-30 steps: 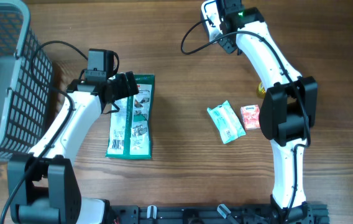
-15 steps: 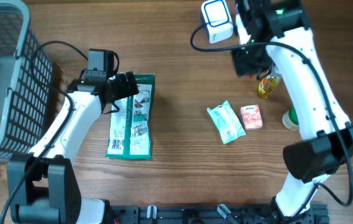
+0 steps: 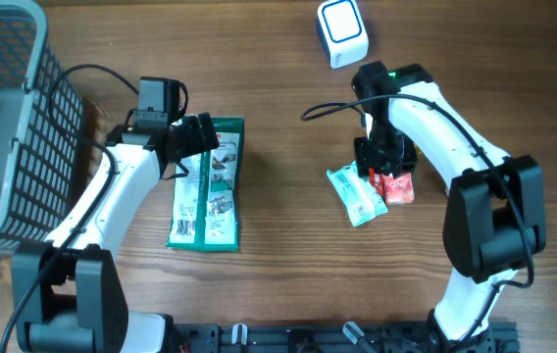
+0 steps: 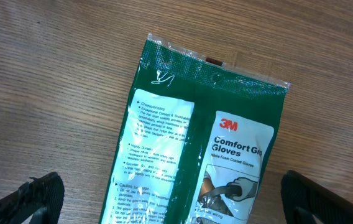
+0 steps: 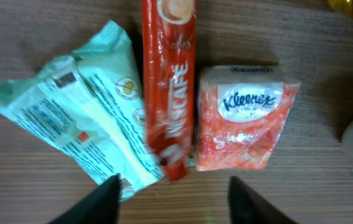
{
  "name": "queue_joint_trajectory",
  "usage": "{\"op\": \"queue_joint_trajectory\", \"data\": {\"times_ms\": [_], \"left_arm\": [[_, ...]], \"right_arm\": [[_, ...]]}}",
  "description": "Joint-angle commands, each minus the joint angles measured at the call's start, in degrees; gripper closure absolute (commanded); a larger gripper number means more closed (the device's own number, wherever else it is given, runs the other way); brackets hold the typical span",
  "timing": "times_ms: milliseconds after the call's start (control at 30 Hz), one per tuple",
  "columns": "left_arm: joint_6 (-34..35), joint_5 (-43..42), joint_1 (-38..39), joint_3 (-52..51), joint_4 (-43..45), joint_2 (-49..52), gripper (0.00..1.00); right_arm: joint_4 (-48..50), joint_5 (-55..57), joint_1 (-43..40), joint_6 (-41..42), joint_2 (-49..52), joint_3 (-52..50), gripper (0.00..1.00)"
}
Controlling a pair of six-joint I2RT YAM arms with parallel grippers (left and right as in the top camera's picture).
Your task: Scan the item barcode
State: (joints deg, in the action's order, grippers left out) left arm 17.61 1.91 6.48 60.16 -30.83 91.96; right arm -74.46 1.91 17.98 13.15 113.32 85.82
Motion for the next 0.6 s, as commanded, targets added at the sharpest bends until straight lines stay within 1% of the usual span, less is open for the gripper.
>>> {"op": "queue_joint_trajectory", "data": {"times_ms": [0,100,133,167,200,267,333,367,400,467,533,567], "left_arm": [[-0.9,0.7,0.1,-0.2,0.2,-0.7,0.0],[-0.9,0.7,0.1,-0.2,0.2,-0.7,0.0],[-0.9,0.7,0.1,-0.2,0.2,-0.7,0.0],[-0.9,0.8,0.1,-0.2,0.2,-0.7,0.0],[-0.9,0.8,0.1,-0.2,0.2,-0.7,0.0],[-0.9,0.7,0.1,-0.2,0.2,-0.7,0.0],[-1.0,2.4,0.0,-0.2,0.0,-0.7,0.0],[-0.9,6.6,0.0,-0.2,-0.3,-0.7,0.0],[-0.9,8.5,0.1,-0.2,-0.3,-0.7,0.0],[-0.9,8.9,0.1,-0.2,-0.1,-0.7,0.0],[-0.7,8.8,0.1,-0.2,0.4,-0.7,0.0],[4.9,6.1,0.1,-0.2,3.7,-0.7,0.0]], "right_arm": [[0.5,-1.0,2.7,-2.2,-1.3,0.2,0.29],[4.2,-3.5,6.6,-2.3,-6.8,0.6,0.28],[7.1,-7.2,8.2,-2.3,-9.4,0.6,0.25],[9.8,-11.8,9.1,-2.3,-11.1,0.6,0.09],[12.0,-15.5,9.5,-2.2,-11.8,0.6,0.0],[15.9,-21.4,9.8,-1.6,-11.8,0.3,0.0],[20.5,-26.0,9.8,3.8,-11.5,-2.1,0.0],[23.4,-27.0,9.8,5.6,-11.5,-4.1,0.0],[25.6,-27.4,9.8,7.3,-11.5,-5.6,0.0],[31.4,-27.5,10.3,11.5,-11.5,-10.4,0.03],[37.4,-27.5,11.2,12.6,-11.5,-14.7,0.05],[42.8,-27.5,12.1,12.9,-11.5,-17.7,0.06]]}}
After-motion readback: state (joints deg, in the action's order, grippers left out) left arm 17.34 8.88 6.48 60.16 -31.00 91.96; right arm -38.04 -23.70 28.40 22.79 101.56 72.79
